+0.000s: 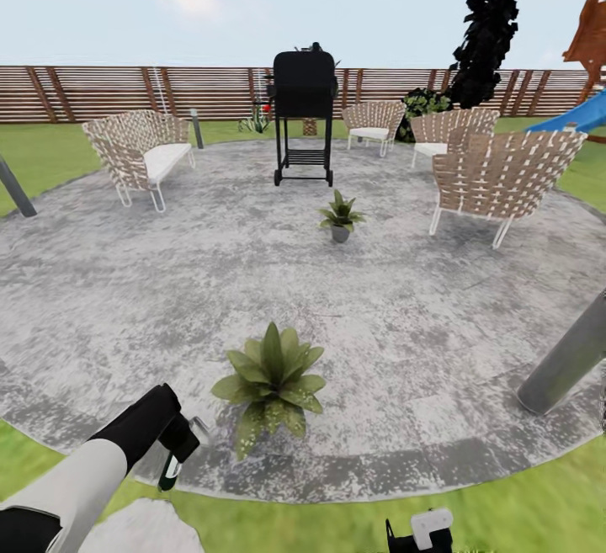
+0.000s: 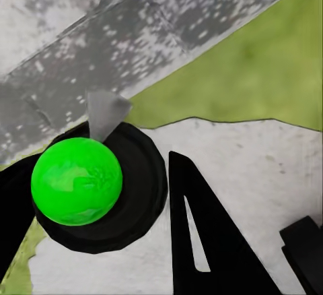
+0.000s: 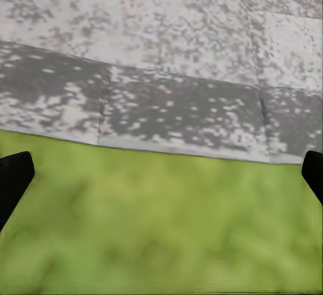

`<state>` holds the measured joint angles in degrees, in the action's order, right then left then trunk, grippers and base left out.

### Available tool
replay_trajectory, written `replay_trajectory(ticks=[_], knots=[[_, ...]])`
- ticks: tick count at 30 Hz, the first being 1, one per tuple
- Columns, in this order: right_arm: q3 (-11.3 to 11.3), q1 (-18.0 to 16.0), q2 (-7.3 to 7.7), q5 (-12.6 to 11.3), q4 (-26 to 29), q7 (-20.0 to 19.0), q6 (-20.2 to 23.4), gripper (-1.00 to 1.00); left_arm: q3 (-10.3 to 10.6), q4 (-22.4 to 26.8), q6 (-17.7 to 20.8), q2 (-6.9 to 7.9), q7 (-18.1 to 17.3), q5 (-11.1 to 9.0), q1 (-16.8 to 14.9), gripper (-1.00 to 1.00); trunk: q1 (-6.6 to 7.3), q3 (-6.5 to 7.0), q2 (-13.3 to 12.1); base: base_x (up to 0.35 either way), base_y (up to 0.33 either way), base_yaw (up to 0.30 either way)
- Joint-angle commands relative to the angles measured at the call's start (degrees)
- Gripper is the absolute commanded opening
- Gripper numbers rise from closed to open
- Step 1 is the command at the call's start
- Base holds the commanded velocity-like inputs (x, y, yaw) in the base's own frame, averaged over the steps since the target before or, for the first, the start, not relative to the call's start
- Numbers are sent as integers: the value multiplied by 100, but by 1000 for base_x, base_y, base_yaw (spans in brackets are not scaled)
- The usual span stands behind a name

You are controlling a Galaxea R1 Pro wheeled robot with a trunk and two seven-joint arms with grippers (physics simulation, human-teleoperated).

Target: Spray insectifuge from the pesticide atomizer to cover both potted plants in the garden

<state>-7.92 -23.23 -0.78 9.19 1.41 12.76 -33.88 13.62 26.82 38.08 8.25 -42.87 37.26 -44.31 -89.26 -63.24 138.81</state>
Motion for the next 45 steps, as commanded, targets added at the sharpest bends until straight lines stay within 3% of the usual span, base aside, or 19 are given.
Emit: replay_trajectory(ticks=[1, 12, 20, 33, 45], knots=[[-34, -6, -1, 39, -9, 60, -5, 100, 17, 15, 1, 4, -48, 52, 1, -100, 1, -5, 2, 28, 305, -291], [-34, -6, -1, 39, -9, 60, -5, 100, 79, -6, -22, -14, -46, 61, 6, -100, 1, -5, 2, 3, 165, -199], [-34, -6, -1, 39, -9, 60, -5, 100, 97, -40, -37, -212, -48, 88, 12, -100, 1, -5, 2, 0, 1, -2], [-34, -6, -1, 39, -9, 60, -5, 100, 94, -33, -37, -218, -46, 97, 10, -100, 1, -5, 2, -190, 86, -3], [-34, -6, -1, 39, -9, 60, -5, 100, 90, 2, -37, -218, -39, 89, 10, -100, 1, -5, 2, 127, 258, -266]])
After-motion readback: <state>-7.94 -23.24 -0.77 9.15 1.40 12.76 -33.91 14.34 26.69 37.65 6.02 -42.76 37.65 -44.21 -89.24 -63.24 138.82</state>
